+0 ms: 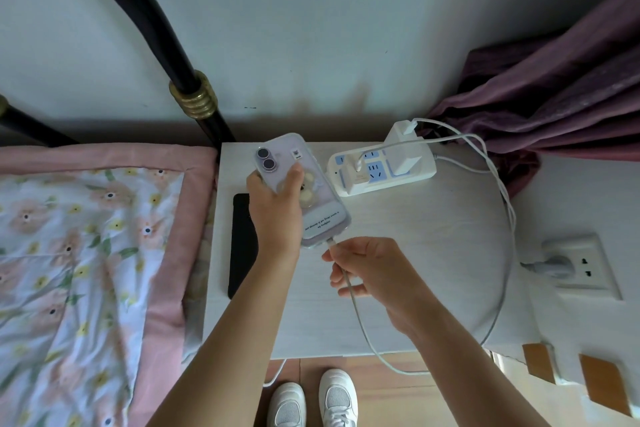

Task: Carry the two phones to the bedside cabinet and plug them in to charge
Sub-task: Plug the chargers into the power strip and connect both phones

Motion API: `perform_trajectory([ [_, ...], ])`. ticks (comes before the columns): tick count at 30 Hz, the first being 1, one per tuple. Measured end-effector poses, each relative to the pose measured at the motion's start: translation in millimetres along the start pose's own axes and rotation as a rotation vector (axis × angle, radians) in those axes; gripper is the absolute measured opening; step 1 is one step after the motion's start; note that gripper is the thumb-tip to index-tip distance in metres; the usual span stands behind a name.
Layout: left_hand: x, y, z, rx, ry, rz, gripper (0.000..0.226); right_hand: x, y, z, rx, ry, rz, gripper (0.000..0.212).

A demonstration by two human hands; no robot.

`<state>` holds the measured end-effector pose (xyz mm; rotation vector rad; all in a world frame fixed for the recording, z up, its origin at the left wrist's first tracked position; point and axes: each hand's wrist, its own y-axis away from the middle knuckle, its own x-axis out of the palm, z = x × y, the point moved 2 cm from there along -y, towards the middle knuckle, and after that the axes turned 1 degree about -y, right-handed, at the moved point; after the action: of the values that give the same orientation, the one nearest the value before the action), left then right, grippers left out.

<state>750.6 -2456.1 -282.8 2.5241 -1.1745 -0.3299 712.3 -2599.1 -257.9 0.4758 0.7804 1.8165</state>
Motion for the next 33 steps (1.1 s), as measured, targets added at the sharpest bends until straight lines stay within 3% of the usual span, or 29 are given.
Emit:
perform_trajectory([
  [13,0,1,16,0.164,-0.118,0.138,0.028,18,-5,-32,0.021,-0.168,-0.111,0.022],
  [19,-5,11,42,0.055,-0.078,0.224,0.038,20,-8,-56,0.073,-0.205,-0.208,0.02],
  [24,-9,20,71,-0.087,-0.086,0.297,0.047,15,-10,-81,0.032,-0.01,-0.342,0.027],
  [28,-12,19,81,-0.131,-0.188,0.293,0.044,18,-6,-91,0.06,-0.007,-0.456,0.013],
  [33,-7,13,76,-0.048,-0.575,0.354,0.043,21,-6,-96,0.003,0.08,-0.537,0.041],
])
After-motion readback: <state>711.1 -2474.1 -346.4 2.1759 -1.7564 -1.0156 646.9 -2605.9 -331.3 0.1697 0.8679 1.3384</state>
